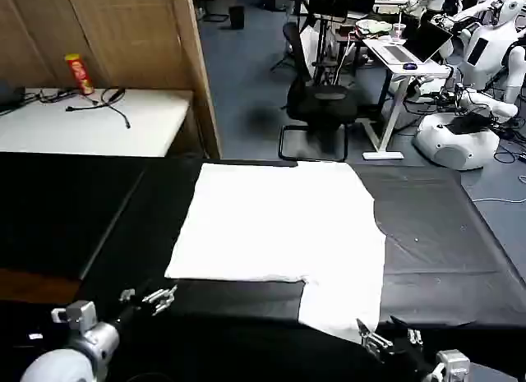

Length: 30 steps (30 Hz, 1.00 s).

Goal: Fold and organize the clothes.

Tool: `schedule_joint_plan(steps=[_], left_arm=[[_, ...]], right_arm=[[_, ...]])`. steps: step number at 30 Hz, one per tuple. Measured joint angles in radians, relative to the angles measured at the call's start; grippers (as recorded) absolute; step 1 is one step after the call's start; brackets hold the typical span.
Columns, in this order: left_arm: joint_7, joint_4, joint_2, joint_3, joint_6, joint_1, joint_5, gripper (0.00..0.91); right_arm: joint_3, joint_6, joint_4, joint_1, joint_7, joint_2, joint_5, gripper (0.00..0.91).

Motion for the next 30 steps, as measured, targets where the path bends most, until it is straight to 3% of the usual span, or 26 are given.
schedule_joint_plan(steps=[4, 5, 6, 7, 8, 9, 10, 11, 14, 15, 17, 23, 30], left_arm=[[-0.005, 0.026, -0.002, 0.01, -0.013, -0.018, 0.013, 0.878], [-0.005, 0.035, -0.002, 0.014, -0.018, -0.022, 0.015, 0.663], [-0.003, 0.043, -0.003, 0.017, -0.024, -0.025, 0.015, 0.556], [-0.002, 0.05, -0.003, 0.019, -0.027, -0.028, 0.015, 0.293], [-0.001, 0.057, -0.003, 0.022, -0.028, -0.031, 0.015, 0.117], [-0.001, 0.062, -0.003, 0.026, -0.028, -0.034, 0.015, 0.078], [-0.001, 0.069, -0.005, 0.03, -0.031, -0.038, 0.015, 0.049], [0.0, 0.072, -0.006, 0.034, -0.033, -0.04, 0.016, 0.01], [0.004, 0.083, -0.011, 0.045, -0.038, -0.047, 0.016, 0.0], [0.007, 0.088, -0.011, 0.048, -0.039, -0.05, 0.017, 0.0], [0.008, 0.098, -0.012, 0.056, -0.042, -0.059, 0.021, 0.0], [0.005, 0.118, -0.016, 0.063, -0.05, -0.065, 0.023, 0.0], [-0.017, 0.063, -0.031, 0.063, -0.035, -0.025, 0.031, 0.0]], right_arm=[[-0.013, 0.01, -0.017, 0.006, -0.001, 0.016, -0.025, 0.878], [-0.015, 0.012, -0.021, 0.007, -0.001, 0.02, -0.031, 0.878], [-0.018, 0.013, -0.023, 0.009, -0.001, 0.023, -0.035, 0.858], [-0.021, 0.014, -0.025, 0.01, -0.001, 0.026, -0.038, 0.8], [-0.023, 0.015, -0.026, 0.01, -0.001, 0.028, -0.042, 0.731], [-0.025, 0.015, -0.026, 0.011, 0.0, 0.031, -0.045, 0.673], [-0.027, 0.015, -0.026, 0.012, 0.002, 0.033, -0.046, 0.673], [-0.028, 0.015, -0.026, 0.012, 0.004, 0.035, -0.046, 0.546], [-0.033, 0.015, -0.03, 0.011, 0.006, 0.042, -0.052, 0.332], [-0.034, 0.015, -0.031, 0.01, 0.006, 0.045, -0.054, 0.185], [-0.036, 0.015, -0.03, 0.007, 0.007, 0.05, -0.058, 0.078], [-0.035, 0.006, -0.015, -0.006, 0.023, 0.057, -0.068, 0.0], [-0.015, -0.031, 0.035, -0.04, 0.046, 0.055, -0.068, 0.0]])
